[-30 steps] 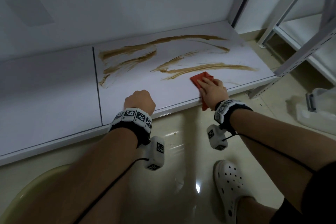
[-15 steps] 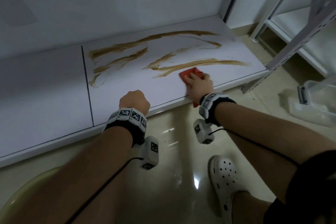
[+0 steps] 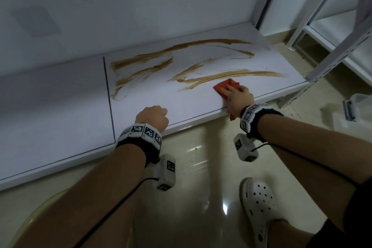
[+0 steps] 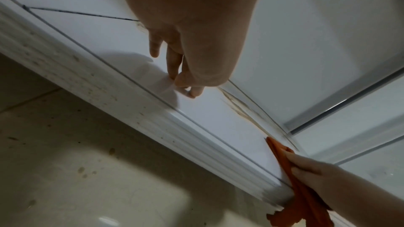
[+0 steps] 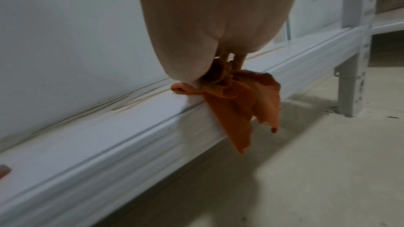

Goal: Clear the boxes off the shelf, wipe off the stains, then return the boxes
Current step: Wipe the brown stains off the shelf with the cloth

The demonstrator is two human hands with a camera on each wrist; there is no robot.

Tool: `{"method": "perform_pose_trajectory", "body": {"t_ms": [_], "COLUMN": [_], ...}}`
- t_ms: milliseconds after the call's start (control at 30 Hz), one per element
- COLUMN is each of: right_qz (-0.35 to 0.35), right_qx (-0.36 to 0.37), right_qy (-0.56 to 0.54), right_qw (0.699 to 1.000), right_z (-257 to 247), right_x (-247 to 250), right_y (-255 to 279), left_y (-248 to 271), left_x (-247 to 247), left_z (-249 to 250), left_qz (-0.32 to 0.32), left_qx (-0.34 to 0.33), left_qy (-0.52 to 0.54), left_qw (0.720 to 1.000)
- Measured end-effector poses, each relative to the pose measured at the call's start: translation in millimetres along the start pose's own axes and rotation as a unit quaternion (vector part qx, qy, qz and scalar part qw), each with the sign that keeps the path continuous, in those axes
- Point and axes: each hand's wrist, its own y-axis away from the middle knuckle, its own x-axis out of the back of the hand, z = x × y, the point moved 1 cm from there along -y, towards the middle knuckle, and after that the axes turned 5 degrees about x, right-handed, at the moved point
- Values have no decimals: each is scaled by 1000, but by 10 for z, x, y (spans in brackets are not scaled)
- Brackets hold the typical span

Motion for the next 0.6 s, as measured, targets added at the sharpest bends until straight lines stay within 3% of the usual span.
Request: {"method": "perform_pose_trajectory", "body": {"t_ms": [100, 300, 433, 500, 600], "right_qz": [3, -23, -51, -42, -21], "right_qx": [17, 155, 255, 258, 175], "right_qy": [-14, 6, 26, 15, -16], "right_qw": [1000, 988, 965, 965, 984], "right_z": [-319, -1097, -1165, -997, -660], "right_x": [126, 35, -7, 4, 43], "right_y": [-3, -75, 96, 187, 172], "left_y": [-42, -29, -1, -15, -53], "left_x": [14, 48, 10, -18, -40], "left_z": [-1, -17, -97, -155, -241], "left_qz": [1, 14, 26, 17, 19], "left_qx": [8, 3, 0, 3, -7], "left_qy": [17, 11, 34, 71, 114], "left_qw": [1000, 1000, 999, 997, 993]}}
